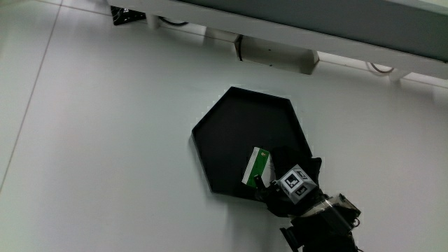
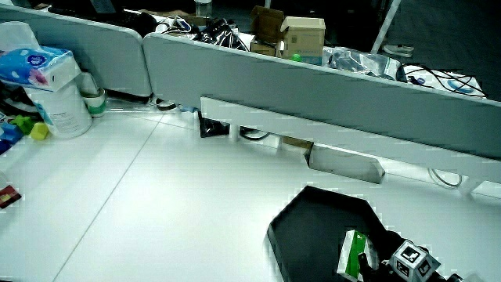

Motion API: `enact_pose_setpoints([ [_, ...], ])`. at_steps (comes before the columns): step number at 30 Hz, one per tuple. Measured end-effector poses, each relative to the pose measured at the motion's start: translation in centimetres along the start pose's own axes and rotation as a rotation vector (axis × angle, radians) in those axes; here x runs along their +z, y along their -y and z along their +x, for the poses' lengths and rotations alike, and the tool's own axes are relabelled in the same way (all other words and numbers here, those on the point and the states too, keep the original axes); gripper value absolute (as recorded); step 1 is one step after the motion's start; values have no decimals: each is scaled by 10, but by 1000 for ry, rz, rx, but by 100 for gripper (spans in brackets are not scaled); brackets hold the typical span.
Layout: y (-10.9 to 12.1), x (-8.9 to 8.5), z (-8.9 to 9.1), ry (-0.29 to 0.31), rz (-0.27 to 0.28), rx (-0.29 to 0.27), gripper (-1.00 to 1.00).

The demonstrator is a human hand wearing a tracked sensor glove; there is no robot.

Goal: Place medicine into plate

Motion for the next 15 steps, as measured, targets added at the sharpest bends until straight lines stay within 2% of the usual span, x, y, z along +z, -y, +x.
enact_pose_setpoints([
  [6, -11, 8, -6, 38, -396, 20, 0],
  [7, -12, 11, -5, 30, -392, 22, 0],
  [9, -15, 1, -3, 32, -421, 16, 0],
  [12, -18, -2, -1, 30, -443, 15, 0],
  [13, -20, -8, -1, 37, -470, 18, 0],
  [14, -20, -5, -1, 37, -474, 10, 0],
  [15, -21, -12, 0, 35, -492, 12, 0],
])
